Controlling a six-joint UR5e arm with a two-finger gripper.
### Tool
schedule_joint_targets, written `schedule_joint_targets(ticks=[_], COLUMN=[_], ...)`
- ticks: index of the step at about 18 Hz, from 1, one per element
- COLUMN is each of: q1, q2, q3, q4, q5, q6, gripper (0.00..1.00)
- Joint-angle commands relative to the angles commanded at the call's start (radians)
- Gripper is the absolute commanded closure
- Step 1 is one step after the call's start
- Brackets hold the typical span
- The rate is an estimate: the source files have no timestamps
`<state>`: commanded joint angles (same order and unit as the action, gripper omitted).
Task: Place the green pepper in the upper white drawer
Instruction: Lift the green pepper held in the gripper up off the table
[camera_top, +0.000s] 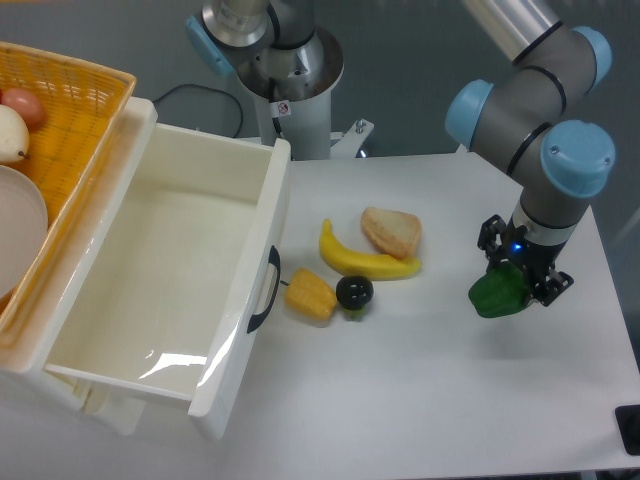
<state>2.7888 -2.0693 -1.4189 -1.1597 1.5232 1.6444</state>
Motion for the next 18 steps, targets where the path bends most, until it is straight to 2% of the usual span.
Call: schedule_joint_targets(ticks=[5, 15, 18], q1=[0.023, 0.072, 0.083], q2=[0.015, 0.115, 0.152], q3=[0.011, 0.006, -0.023], q4=[-0.006, -0.011, -0.012], q5=[-0.021, -0.258, -0.313], q6=[-0.017, -0.242, -0.290], gripper=[0.52, 0.52, 0.52])
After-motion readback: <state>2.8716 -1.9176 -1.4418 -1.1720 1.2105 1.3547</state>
